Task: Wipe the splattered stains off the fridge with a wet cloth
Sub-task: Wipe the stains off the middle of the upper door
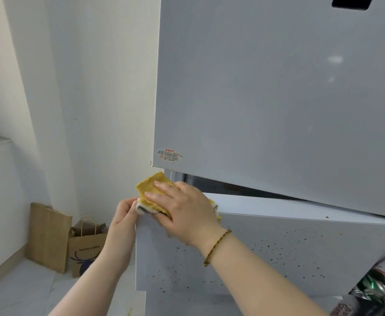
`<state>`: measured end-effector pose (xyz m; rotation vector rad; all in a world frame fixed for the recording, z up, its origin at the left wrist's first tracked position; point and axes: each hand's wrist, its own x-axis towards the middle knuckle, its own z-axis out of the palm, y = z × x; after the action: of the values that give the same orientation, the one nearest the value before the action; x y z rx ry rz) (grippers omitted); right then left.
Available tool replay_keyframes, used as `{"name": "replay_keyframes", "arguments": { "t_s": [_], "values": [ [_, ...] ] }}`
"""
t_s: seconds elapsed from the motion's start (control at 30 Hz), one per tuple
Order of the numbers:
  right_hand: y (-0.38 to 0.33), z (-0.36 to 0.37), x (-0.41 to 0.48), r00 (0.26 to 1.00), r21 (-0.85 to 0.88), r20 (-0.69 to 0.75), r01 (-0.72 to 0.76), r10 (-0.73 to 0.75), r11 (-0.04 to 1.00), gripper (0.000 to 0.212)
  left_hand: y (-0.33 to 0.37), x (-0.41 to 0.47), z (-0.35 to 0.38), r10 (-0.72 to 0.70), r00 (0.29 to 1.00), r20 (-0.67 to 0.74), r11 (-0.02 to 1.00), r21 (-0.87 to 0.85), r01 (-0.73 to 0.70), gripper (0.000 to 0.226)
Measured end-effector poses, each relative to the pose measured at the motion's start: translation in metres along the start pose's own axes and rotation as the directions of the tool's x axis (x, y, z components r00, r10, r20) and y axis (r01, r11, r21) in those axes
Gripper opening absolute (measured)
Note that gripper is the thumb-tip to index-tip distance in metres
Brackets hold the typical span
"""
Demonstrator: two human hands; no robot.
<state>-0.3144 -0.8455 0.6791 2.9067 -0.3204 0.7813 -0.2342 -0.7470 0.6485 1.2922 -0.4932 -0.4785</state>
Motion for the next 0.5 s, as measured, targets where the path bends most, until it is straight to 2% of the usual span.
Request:
{"name": "replay_keyframes", "arguments": {
  "t_s": [0.1, 0.17, 0.23, 0.27, 0.3, 0.33, 0.37, 0.4, 0.43, 0.5],
  "values": [
    [0.033, -0.008, -0.023, 0.999, -0.055, -0.025, -0.025, 0.023, 0.998, 0.041, 0.0, 0.006, 0.005, 0.007, 1.0, -0.017, 1.0, 0.01, -0.007, 0.017],
    [0.063, -0.015, -0.046, 0.995, -0.15, -0.075, -0.074, 0.063, 0.986, 0.042, -0.001, 0.011, 0.009, 0.029, 0.999, -0.039, 0.997, 0.071, -0.026, 0.017],
    [0.091, -0.026, -0.073, 0.987, -0.195, -0.133, -0.12, 0.095, 0.973, 0.042, -0.005, 0.013, 0.015, 0.101, 0.99, -0.1, 0.978, 0.192, -0.081, 0.019],
    [0.101, -0.03, -0.085, 0.981, -0.198, -0.165, -0.131, 0.099, 0.971, 0.041, -0.01, 0.014, 0.014, 0.208, 0.963, -0.169, 0.938, 0.315, -0.147, 0.024],
    [0.112, -0.034, -0.097, 0.975, -0.208, -0.195, -0.146, 0.105, 0.967, 0.041, -0.015, 0.013, 0.02, 0.371, 0.909, -0.191, 0.844, 0.478, -0.244, 0.029],
    [0.12, -0.037, -0.106, 0.969, -0.212, -0.218, -0.16, 0.113, 0.964, 0.041, -0.019, 0.012, 0.025, 0.536, 0.837, -0.111, 0.691, 0.628, -0.359, 0.033],
    [0.128, -0.039, -0.115, 0.964, -0.212, -0.238, -0.172, 0.12, 0.962, 0.04, -0.027, 0.011, 0.033, 0.659, 0.751, 0.034, 0.509, 0.715, -0.48, 0.034],
    [0.135, -0.042, -0.123, 0.958, -0.2, -0.255, -0.187, 0.133, 0.962, 0.04, -0.035, 0.008, 0.043, 0.714, 0.674, 0.192, 0.343, 0.742, -0.576, 0.033],
    [0.139, -0.043, -0.127, 0.954, -0.186, -0.27, -0.187, 0.133, 0.965, 0.04, -0.041, 0.007, 0.05, 0.718, 0.622, 0.313, 0.226, 0.74, -0.633, 0.032],
    [0.152, -0.049, -0.144, 0.938, -0.186, -0.308, -0.222, 0.158, 0.957, 0.04, -0.048, -0.001, 0.073, 0.676, 0.601, 0.428, 0.137, 0.727, -0.672, 0.037]
  ]
}}
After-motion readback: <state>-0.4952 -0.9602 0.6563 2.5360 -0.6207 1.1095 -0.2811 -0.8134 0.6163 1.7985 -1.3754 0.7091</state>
